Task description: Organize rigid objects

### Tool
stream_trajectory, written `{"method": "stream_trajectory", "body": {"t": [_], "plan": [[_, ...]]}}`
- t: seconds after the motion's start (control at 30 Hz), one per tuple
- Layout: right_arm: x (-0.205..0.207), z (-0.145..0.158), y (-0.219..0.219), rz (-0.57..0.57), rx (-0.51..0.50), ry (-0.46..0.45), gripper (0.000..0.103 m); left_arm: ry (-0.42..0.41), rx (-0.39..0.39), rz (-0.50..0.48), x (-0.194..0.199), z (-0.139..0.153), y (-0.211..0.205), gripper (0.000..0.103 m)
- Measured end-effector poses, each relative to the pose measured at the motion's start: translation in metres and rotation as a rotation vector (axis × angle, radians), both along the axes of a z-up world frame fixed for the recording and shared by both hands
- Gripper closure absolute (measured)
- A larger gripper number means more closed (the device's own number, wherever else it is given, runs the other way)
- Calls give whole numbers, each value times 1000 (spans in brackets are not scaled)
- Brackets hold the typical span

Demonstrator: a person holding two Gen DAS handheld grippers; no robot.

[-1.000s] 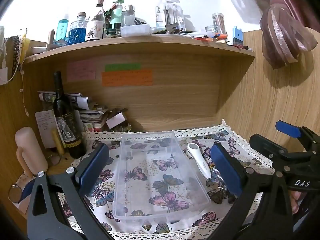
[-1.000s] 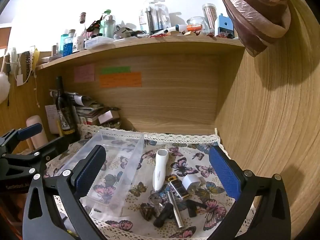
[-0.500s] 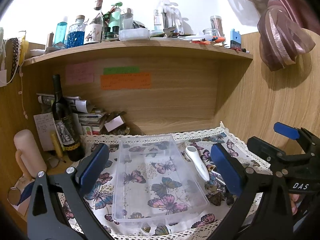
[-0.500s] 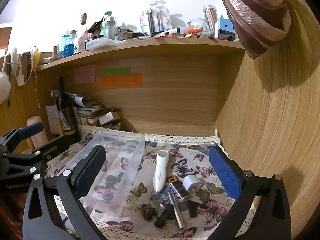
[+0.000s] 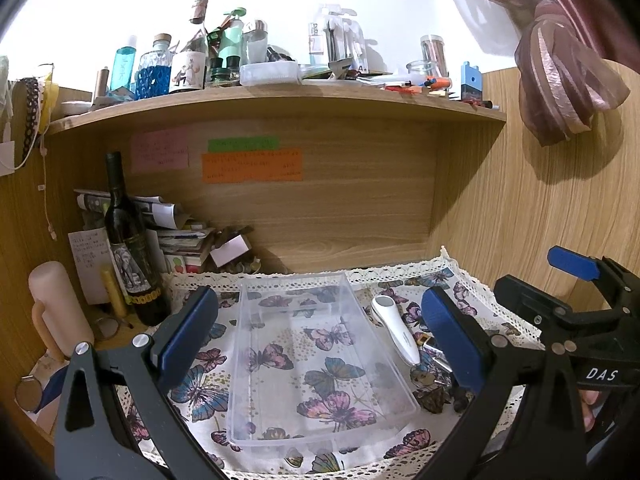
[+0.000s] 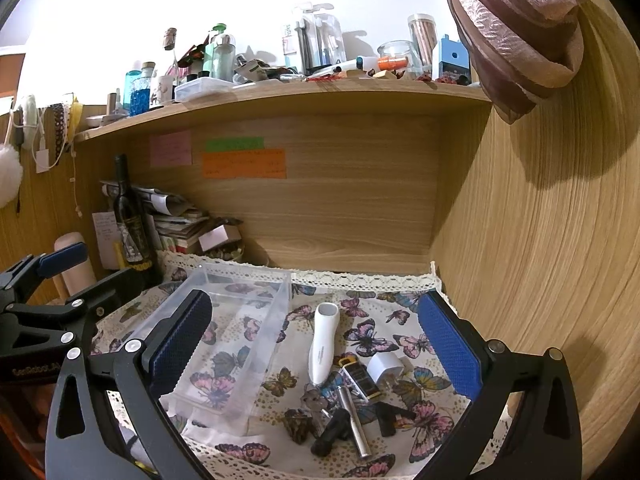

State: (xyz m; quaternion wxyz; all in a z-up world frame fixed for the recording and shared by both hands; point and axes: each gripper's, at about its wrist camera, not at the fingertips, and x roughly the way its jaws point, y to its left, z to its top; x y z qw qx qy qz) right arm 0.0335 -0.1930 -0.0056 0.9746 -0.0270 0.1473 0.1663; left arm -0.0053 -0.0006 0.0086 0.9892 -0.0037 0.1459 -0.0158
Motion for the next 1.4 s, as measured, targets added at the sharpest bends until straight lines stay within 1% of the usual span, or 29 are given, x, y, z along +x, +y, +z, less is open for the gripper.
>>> {"method": "stream_trajectory", "body": {"t": [0.93, 1.07, 1.2, 1.3, 1.4], "plan": [[-1, 1, -1, -1, 7, -1, 0, -3, 1, 5, 0, 0, 1, 0], [1, 2, 1, -1, 4, 2, 0, 9, -3, 3, 4, -1, 2, 0], [5, 0, 1, -8, 11, 9, 0, 30, -18, -19, 10, -4, 6, 0], [12, -2, 1, -14, 30, 24, 0, 40, -40, -17, 16, -7, 14, 0], [20, -5, 2, -17, 29, 39, 0, 70, -64, -13, 25, -12, 24, 0]]}}
